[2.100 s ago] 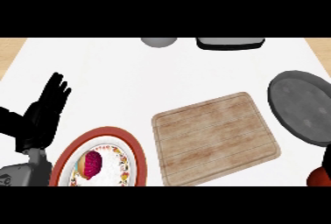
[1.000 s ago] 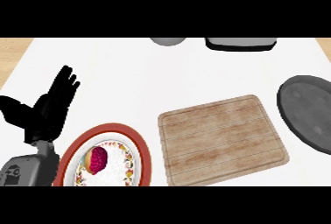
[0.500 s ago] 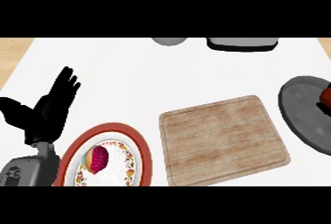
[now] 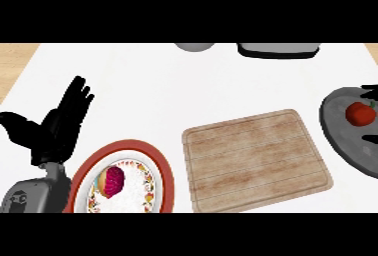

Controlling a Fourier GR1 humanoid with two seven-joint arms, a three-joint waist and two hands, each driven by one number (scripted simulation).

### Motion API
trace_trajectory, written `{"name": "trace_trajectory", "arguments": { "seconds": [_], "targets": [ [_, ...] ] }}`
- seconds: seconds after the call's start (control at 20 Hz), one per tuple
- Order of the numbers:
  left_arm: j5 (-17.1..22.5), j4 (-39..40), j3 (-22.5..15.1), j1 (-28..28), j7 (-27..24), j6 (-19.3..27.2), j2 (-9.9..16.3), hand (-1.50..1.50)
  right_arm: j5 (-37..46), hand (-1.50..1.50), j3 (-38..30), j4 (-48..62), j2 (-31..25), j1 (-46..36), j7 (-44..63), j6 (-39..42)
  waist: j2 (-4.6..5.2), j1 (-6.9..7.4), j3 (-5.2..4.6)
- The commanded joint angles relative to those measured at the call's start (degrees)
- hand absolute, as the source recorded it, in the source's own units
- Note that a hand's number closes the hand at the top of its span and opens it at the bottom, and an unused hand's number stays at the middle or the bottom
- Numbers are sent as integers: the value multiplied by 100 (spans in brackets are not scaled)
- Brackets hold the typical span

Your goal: Pick the bell pepper from the cutting board and place it in the pan

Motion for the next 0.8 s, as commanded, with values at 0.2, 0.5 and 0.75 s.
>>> {"name": "trace_trajectory", "arguments": {
  "seconds": [0.2,0.5,0.75],
  "targets": [
    [80,-24,37,21,90,-40,-11,0,-975,-150,-880,874,-429,-262,-941,950,-1,-31,11],
    [144,-62,185,-133,195,-32,104,0,-1636,-150,-1490,1525,-1270,-146,-903,2541,15,-93,23],
    [50,-101,90,116,0,54,-65,0,-1962,-150,-1692,1692,-1669,133,-1215,3440,5,-134,38]
  ]
}}
